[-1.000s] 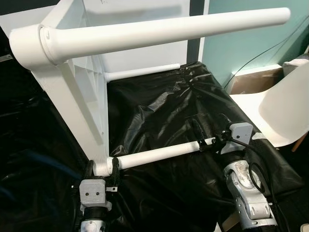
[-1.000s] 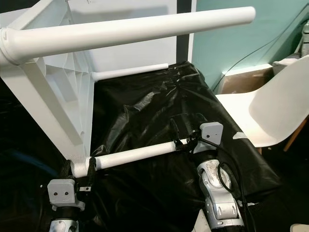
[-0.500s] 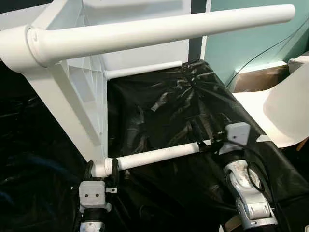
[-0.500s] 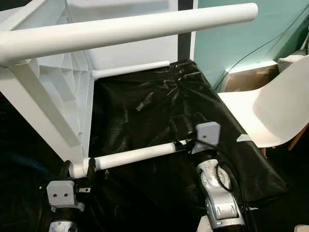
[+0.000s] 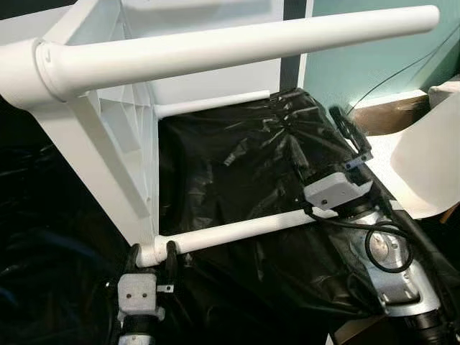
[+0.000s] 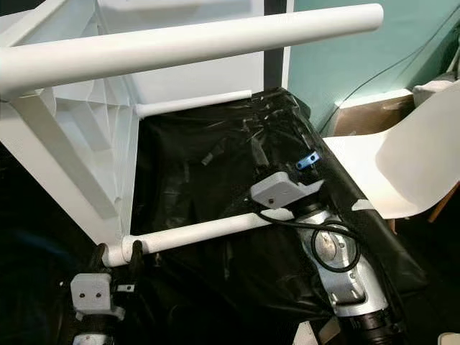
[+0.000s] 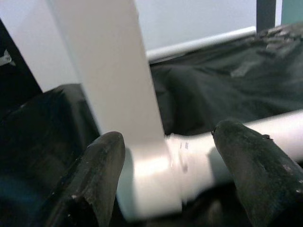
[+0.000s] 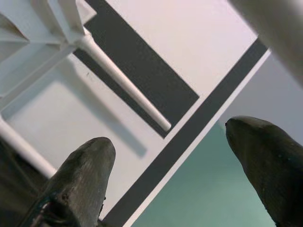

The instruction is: Building children table

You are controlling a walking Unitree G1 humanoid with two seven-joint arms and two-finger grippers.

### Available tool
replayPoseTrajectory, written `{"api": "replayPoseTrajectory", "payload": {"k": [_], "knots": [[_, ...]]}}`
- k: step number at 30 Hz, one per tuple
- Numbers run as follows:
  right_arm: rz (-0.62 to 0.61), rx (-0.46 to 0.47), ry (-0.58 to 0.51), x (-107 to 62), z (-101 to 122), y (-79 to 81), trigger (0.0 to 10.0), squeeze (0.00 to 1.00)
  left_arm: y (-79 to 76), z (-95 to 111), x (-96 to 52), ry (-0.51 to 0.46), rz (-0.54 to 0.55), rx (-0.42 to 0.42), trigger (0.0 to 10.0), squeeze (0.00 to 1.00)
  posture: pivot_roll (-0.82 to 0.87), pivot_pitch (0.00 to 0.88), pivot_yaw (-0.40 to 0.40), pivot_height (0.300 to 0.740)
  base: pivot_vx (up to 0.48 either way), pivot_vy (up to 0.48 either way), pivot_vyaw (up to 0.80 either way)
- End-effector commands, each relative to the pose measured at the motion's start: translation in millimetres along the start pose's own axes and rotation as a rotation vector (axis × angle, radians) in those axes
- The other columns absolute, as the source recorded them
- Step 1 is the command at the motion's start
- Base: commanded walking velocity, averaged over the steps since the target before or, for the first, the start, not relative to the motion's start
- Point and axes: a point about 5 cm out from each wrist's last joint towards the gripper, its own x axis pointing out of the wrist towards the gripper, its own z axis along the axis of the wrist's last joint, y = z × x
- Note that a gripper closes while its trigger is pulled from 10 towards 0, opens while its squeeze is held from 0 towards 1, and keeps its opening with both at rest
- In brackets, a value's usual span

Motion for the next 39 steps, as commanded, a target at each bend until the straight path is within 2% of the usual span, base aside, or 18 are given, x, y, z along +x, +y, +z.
{"api": "replayPoseTrajectory", "payload": {"k": [1,2,3,7,12,14,17,18,27,39], "knots": [[0.004,-0.019,-0.028,1.2,4.1,1.0,10.0,0.07,3.4,2.2,-3.1,-0.011,-0.002,0.009,10.0,0.00,-0.01,0.000,0.096,0.740,0.000,0.000,0.00],[0.004,-0.019,-0.028,1.2,4.1,1.0,10.0,0.07,3.4,2.2,-3.1,-0.011,-0.002,0.009,10.0,0.00,-0.01,0.000,0.096,0.740,0.000,0.000,0.00],[-0.033,-0.105,-0.080,6.8,9.0,-8.7,10.0,0.06,7.1,-2.5,-14.9,0.022,-0.001,0.016,10.0,0.00,-0.01,0.000,0.095,0.740,0.000,0.000,0.00],[-0.065,-0.176,-0.109,12.3,11.1,-17.3,10.0,0.05,10.5,-6.3,-21.6,0.042,0.003,0.027,10.0,0.00,-0.01,0.000,0.092,0.740,0.000,0.000,0.00],[-0.074,-0.212,-0.123,15.9,11.6,-18.9,10.0,0.05,9.0,-6.7,-19.3,0.038,0.001,0.033,10.0,0.00,-0.01,0.000,0.087,0.740,0.000,0.000,0.00],[-0.095,-0.251,-0.159,27.4,18.3,-25.4,10.0,0.05,6.4,-5.7,-14.3,0.025,-0.004,0.031,10.0,0.00,-0.02,0.000,0.088,0.740,0.000,0.000,0.00],[-0.103,-0.262,-0.173,32.6,20.1,-28.9,10.0,0.05,4.7,-5.3,-12.2,0.019,-0.009,0.030,10.0,0.00,-0.02,0.000,0.089,0.740,0.000,0.000,0.00],[-0.108,-0.273,-0.189,39.0,20.9,-33.6,10.0,0.04,1.6,-5.1,-9.5,0.014,-0.020,0.028,10.0,0.00,-0.03,0.000,0.088,0.740,0.000,0.000,0.00],[-0.105,-0.291,-0.242,48.1,24.8,-36.9,10.0,0.04,-4.1,-5.4,-3.6,-0.001,-0.030,0.019,10.0,0.00,-0.04,0.000,0.076,0.740,0.000,0.000,0.00],[-0.128,-0.303,-0.310,71.1,32.3,-43.7,10.0,0.04,-11.3,-5.6,1.8,-0.014,-0.043,0.017,10.0,0.00,-0.03,0.000,0.067,0.740,0.000,0.000,0.00]]}}
